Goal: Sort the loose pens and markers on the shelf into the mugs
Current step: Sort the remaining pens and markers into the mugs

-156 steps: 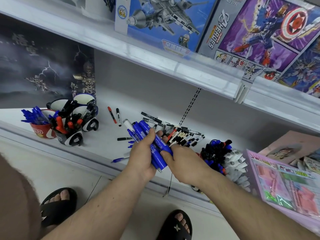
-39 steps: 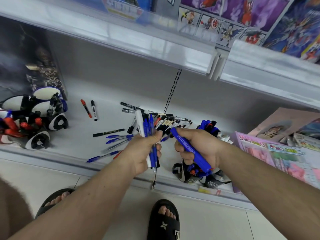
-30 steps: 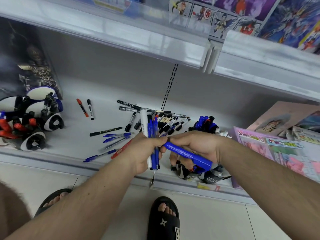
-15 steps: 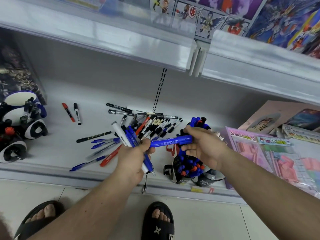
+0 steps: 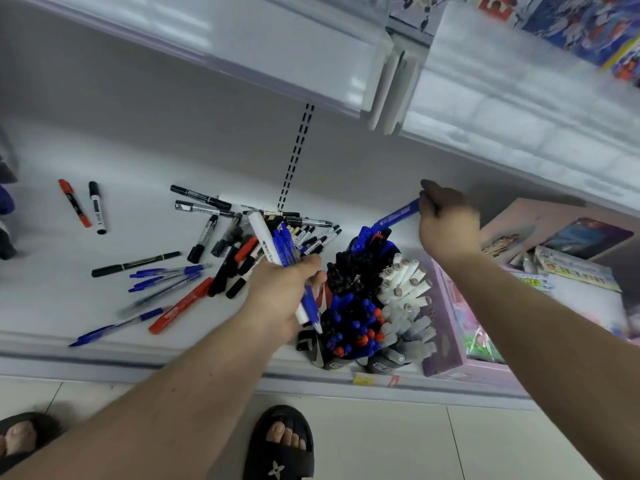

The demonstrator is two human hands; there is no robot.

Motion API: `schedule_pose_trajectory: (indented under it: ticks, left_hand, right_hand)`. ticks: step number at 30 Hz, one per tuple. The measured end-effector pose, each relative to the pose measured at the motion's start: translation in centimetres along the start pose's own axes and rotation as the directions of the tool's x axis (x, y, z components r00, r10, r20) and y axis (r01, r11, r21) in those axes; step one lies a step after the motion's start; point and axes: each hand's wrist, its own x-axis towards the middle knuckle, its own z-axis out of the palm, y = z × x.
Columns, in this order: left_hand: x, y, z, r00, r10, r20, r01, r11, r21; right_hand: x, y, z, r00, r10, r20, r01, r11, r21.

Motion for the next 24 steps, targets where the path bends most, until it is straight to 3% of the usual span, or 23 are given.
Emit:
schedule_pose_trajectory:
  ticks: [7,15,20,22,24]
  left_hand:
    - [1.9,0.3,-2.2,0.999,-0.021,-0.038,0.021,1.000,-0.008]
    - [2.5,0.3,-3.5,0.996,-0.079,-0.028,0.079,0.997,-0.026]
    - [2.3,-0.1,-3.5,0.996,-0.095,0.004,0.095,0.996,0.005]
    - [2.0,-0.1,-3.5,0.995,-0.099,0.027,0.099,0.995,0.016]
    - [1.7,0.0,-3.7,0.992,-0.110,0.056,0.108,0.994,0.030]
  right_hand:
    - [1.3,0.9,4.5,0.991,-0.046,0.123,0.054,0.997,-0.059]
    - [0.2,3.2,7.9,0.985,0.036,0.171,-0.015,0.992,-0.124]
    - [-0.9,2.8,10.2,0.970,-0.038,0.238,0.080,0.982,-0.169]
    - [-1.1,3.2,11.0,0.939,0.038,0.342,0.058,0.962,-0.267]
    - [-1.1,3.6,11.6,0.835,0.205,0.511,0.029,0.910,-0.413]
